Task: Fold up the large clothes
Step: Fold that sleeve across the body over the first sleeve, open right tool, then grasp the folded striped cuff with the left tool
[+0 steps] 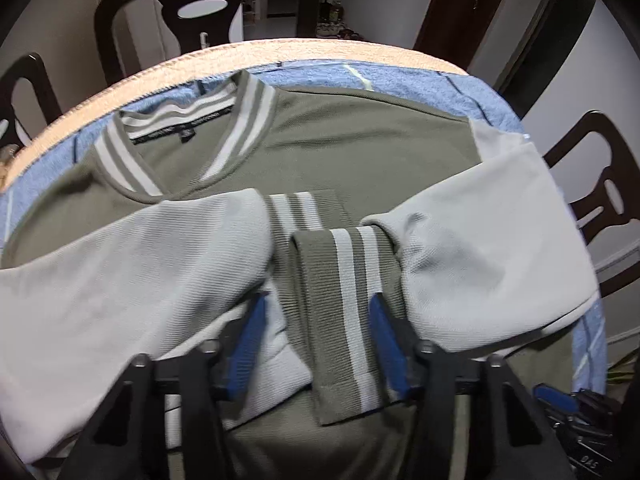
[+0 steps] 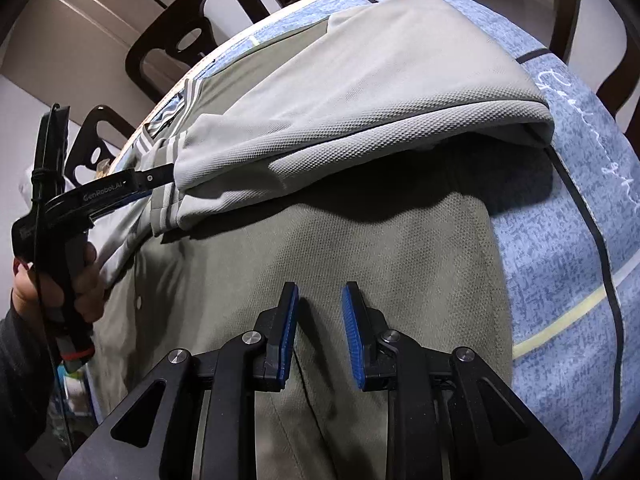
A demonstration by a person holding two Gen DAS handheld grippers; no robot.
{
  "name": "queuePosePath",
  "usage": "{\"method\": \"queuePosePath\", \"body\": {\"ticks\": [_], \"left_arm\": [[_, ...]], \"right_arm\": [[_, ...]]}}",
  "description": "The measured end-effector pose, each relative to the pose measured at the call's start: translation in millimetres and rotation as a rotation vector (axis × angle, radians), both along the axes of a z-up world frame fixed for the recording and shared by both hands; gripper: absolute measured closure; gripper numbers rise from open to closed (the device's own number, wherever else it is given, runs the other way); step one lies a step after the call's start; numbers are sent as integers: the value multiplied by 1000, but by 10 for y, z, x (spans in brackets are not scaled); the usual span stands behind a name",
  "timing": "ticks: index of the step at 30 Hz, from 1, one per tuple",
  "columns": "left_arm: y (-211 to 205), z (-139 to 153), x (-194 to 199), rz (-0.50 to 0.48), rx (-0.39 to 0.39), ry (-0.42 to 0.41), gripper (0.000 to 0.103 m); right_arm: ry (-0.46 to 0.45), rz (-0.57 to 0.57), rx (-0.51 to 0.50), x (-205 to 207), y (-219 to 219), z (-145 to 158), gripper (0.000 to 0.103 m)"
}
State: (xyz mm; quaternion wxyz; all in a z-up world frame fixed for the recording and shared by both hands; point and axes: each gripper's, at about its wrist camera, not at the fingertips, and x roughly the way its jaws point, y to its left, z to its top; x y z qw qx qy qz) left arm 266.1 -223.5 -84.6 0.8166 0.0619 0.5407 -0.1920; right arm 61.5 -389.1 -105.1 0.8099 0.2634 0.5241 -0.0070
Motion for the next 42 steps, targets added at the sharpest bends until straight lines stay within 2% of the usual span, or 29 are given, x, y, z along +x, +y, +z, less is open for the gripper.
{"method": "queuePosePath", "body": {"ticks": [1,2,3,5,8,11,12,14,16,17,21,23,26,30,35,39,42], "left_arm": [[38,26,10,10,3,-3,76],[79,66,28,24,0,-5,84],[129,129,51,34,-21,-6,103],[236,356,68,28,-150,-1,103],[221,704,-11,-22,-206,-83,103],[187,746,16,-42,-190,-105,103],[200,687,60,-37,-176,-95,102],[199,527,183,-43,-188,-31,94],[223,351,296,-35,-187,32,63],[213,271,342,-33,-173,41,59],[77,93,399,-61,-113,53,59],[-4,97,368,-87,-129,57,59],[-102,212,250,-143,-149,8,59],[-136,255,214,-172,-187,8,59],[-5,143,320,-140,-245,76,59],[50,-39,309,-134,-224,156,59],[24,-61,219,-142,-225,136,59]], "right_arm": [[-1,5,-5,-7,4,0,79],[-2,10,-10,1,8,3,79],[-2,14,-13,14,14,2,79],[-3,17,-15,20,11,-1,79],[-7,15,-18,36,27,-4,79],[-4,7,-23,35,37,0,79],[-4,7,-26,35,42,1,79],[-9,7,-34,26,54,2,79],[-15,9,-40,23,61,3,79],[-16,10,-40,28,63,2,79],[-18,8,-34,22,52,2,79],[-20,5,-32,4,55,3,79],[-26,2,-26,-10,48,-1,78],[-31,-2,-19,-30,41,-3,78],[-27,2,-24,-25,44,4,79],[-30,0,-25,-28,48,4,79],[-29,-1,-24,-26,45,5,78]]}}
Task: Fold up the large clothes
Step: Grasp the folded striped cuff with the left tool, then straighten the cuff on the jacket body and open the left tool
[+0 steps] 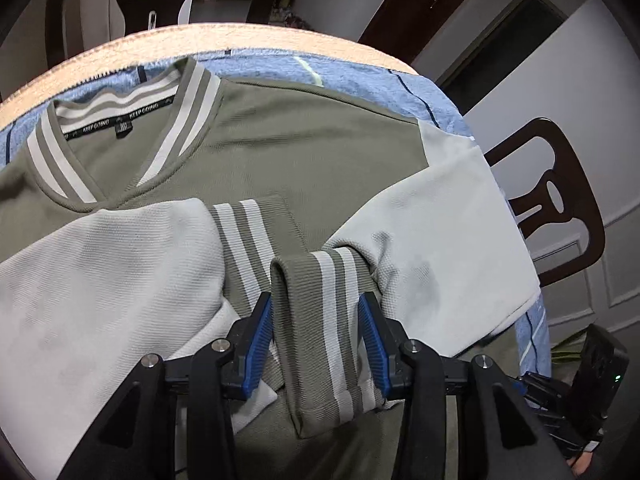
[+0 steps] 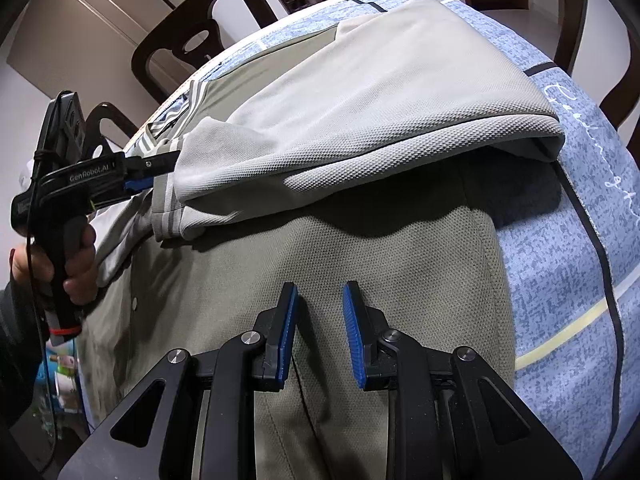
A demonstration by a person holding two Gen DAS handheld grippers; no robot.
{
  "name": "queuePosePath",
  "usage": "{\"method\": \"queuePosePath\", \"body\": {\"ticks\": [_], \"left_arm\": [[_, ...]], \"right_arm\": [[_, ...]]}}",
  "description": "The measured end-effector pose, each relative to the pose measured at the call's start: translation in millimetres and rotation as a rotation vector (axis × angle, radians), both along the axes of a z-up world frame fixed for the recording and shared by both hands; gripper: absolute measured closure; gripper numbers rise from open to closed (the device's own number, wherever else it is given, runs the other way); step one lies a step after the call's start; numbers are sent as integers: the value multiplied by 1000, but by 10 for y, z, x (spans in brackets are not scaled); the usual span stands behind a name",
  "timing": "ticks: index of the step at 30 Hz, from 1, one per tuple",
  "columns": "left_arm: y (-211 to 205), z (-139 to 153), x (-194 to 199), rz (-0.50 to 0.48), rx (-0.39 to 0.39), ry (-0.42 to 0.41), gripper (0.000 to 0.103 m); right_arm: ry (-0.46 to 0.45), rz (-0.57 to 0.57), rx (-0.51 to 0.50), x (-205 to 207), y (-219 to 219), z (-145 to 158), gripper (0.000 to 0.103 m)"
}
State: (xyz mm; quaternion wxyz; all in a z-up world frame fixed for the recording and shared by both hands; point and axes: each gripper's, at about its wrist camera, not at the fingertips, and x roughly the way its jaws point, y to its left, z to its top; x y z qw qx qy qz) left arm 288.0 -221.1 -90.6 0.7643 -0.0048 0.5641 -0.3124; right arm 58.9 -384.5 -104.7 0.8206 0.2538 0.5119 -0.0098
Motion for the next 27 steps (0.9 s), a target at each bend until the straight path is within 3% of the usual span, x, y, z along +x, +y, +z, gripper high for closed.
{"method": "queuePosePath", "body": {"ticks": [3,5,6,8,13,16,18,23,27], "left_arm": [[-63,-6,-36,13,19,-11,59],[-105,5,-61,11,56,-27,73],[-113,22,-73,7,71,-25,90],[-93,135,-85,5,56,-25,96],[272,816,-83,44,-108,-101,97],[663,1005,-14,106,-133,-120,97],[948,941,92,162,-116,-97,97],[1459,337,360,298,-26,81,95],[1605,213,320,343,-44,111,92]], "right_arm": [[1,-1,-2,-1,3,2,78],[4,-1,-4,4,6,3,78],[5,-1,-6,8,8,4,79],[9,-1,-12,16,15,8,79],[19,6,-32,41,51,18,78],[28,11,-46,62,65,21,78],[31,14,-58,72,78,25,78],[39,36,-109,106,149,40,78],[70,35,-105,162,145,57,78]]}}
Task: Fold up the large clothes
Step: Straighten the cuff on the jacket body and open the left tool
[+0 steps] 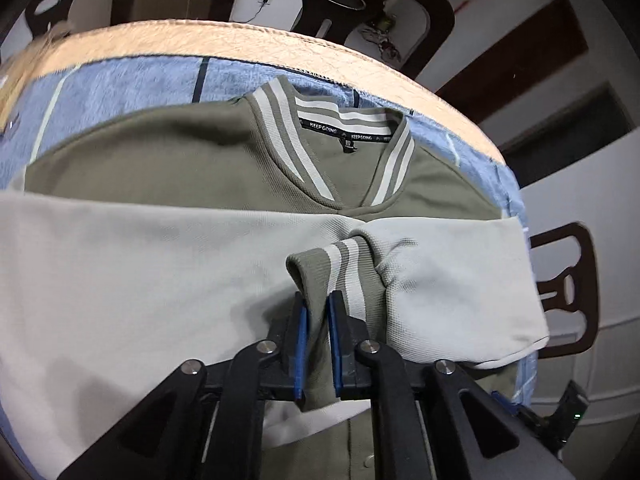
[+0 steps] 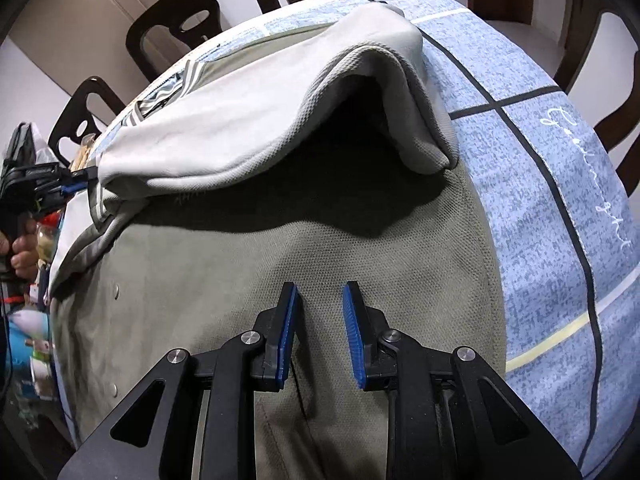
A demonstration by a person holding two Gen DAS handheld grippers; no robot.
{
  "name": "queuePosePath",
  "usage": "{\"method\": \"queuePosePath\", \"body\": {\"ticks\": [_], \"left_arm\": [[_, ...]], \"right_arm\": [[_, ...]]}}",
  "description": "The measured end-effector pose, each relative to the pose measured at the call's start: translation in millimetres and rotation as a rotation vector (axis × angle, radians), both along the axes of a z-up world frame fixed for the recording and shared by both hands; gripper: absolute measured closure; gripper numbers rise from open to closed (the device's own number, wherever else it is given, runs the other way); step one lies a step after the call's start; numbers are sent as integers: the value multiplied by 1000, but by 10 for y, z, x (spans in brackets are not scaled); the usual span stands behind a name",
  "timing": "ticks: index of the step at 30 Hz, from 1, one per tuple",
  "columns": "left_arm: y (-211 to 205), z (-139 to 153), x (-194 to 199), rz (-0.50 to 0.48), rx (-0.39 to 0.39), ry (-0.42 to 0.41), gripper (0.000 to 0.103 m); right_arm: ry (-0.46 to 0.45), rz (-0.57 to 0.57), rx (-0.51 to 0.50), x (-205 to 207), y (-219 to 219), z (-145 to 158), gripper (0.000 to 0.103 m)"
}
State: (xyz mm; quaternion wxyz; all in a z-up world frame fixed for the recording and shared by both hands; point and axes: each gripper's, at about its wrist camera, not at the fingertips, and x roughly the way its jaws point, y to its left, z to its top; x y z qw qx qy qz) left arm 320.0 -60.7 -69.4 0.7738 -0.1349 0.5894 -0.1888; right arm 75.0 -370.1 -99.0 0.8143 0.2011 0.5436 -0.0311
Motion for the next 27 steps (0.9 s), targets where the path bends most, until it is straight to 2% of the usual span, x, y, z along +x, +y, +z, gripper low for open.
{"method": "queuePosePath", "body": {"ticks": [1,3,5,6,7,8,12,14,17,19,21,24,27], "left_arm": [[31,20,-24,9,-13,-3,91],[93,66,-71,11,-29,-17,89],[137,95,-130,8,-48,-25,77],[137,84,-157,7,-51,-15,64],[127,39,-160,4,-53,7,58],[116,-23,-168,-8,-59,38,57],[87,-301,-238,-27,-90,161,57],[62,-330,-268,-17,-92,146,57],[4,-296,-254,-2,-135,124,59],[3,-218,-261,-9,-160,106,84],[54,-91,-278,-4,-194,84,90],[180,122,-296,-3,-198,30,90],[254,111,-223,-6,-154,46,90]], "right_arm": [[9,-4,2,15,-12,27,78],[-34,-19,36,11,-82,138,78],[-89,-32,41,55,-143,272,78],[-104,-26,31,124,-171,321,78],[-108,-17,24,174,-180,332,78],[-106,-7,18,234,-184,330,78],[-121,13,0,369,-235,316,78],[-128,12,5,414,-280,294,78],[-121,23,-36,462,-317,266,78],[-107,14,-77,443,-389,259,78],[-109,-10,-111,383,-485,300,78],[-109,-42,-118,262,-640,336,78],[-66,-39,-113,178,-725,293,78]]}}
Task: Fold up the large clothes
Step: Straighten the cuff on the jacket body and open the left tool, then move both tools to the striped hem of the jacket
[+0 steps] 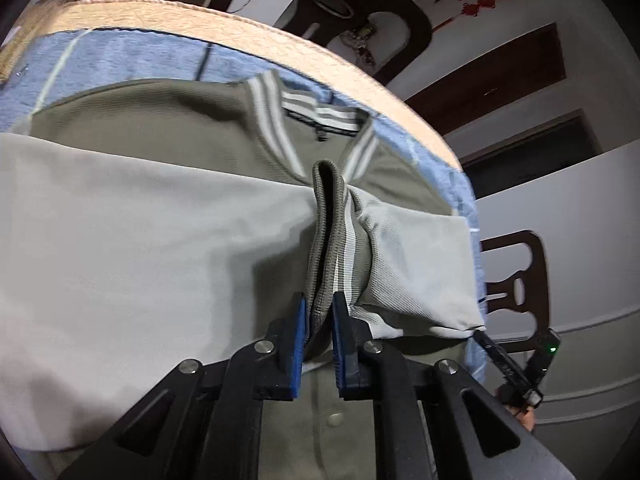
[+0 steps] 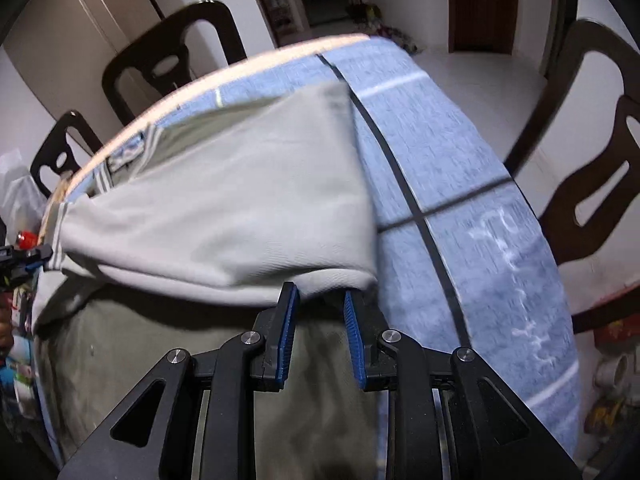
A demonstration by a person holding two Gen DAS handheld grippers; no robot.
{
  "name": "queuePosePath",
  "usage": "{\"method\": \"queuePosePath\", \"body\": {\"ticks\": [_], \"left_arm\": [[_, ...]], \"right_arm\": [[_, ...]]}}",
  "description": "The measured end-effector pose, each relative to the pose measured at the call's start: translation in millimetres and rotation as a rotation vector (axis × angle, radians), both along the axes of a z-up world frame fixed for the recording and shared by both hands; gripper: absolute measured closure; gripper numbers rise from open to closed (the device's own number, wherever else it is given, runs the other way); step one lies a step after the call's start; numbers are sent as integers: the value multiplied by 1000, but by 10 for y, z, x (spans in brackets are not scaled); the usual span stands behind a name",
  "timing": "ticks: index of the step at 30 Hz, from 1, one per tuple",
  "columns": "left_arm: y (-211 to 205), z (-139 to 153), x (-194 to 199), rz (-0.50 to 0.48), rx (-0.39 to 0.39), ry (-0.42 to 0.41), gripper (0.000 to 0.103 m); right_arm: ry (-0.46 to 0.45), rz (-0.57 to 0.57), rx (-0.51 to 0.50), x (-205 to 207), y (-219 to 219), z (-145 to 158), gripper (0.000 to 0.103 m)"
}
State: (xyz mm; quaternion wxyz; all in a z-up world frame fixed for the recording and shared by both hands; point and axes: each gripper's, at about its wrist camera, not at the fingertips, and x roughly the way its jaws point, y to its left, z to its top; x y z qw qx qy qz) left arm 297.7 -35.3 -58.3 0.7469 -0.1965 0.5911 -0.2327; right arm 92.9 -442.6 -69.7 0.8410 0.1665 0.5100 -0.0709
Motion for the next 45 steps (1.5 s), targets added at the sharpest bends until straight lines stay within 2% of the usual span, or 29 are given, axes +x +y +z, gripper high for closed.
{"method": "queuePosePath", "body": {"ticks": [4,5,8,10,12,14,16,18,20,22,25,29,33,36,38,45], "left_arm": [[18,-176,29,-12,58,49,86],[16,-194,16,-11,86,49,86],[71,-130,-50,17,150,3,86],[135,-35,-79,54,171,-35,86],[154,73,-88,88,148,-66,86],[78,164,-104,84,104,-92,82],[-128,200,-120,40,129,-123,74],[-320,168,-111,-3,141,-128,74],[-471,68,-82,-30,153,-120,74],[-544,-108,-51,-36,214,-86,74],[-528,-331,-62,-46,253,-51,73],[-460,-295,-115,-60,272,-74,73],[-392,-355,-136,-69,287,-101,73],[-395,-292,-178,-63,304,-111,73],[-390,-203,-253,-61,336,-145,73],[-71,82,-726,0,407,-208,69]], "right_arm": [[115,10,-29,-84,-47,-71,78],[118,1,-39,-114,-69,-44,78],[27,-36,-13,-213,-125,209,78],[-46,-16,-17,-165,-72,389,78],[-76,32,-29,-22,24,447,78],[-63,63,-35,115,97,376,78],[-17,68,-45,236,117,201,81],[54,69,-44,292,122,-14,82],[89,67,-43,266,101,-169,91],[72,65,-38,224,96,-174,92],[79,66,-42,225,105,-113,92],[37,62,-46,182,88,-1,90],[83,62,-22,226,65,-205,92],[79,71,-49,220,116,-104,90],[62,73,-43,175,122,-25,90],[-10,108,-1,-142,239,320,81]]}}
